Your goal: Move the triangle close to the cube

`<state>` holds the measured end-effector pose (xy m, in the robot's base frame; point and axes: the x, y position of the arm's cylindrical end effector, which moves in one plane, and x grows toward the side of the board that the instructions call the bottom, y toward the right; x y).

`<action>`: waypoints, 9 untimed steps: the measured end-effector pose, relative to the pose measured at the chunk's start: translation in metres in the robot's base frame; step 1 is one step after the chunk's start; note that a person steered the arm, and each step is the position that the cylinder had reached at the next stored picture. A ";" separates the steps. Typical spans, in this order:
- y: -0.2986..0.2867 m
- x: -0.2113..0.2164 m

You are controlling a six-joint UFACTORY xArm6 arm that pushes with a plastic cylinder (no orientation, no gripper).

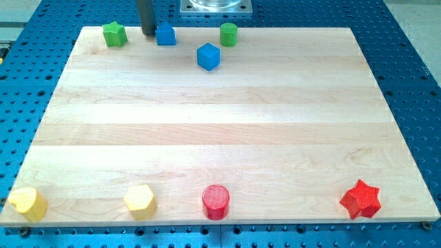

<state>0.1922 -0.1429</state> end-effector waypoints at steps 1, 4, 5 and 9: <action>0.044 0.001; -0.010 0.084; -0.021 0.123; 0.070 0.153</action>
<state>0.3452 -0.0727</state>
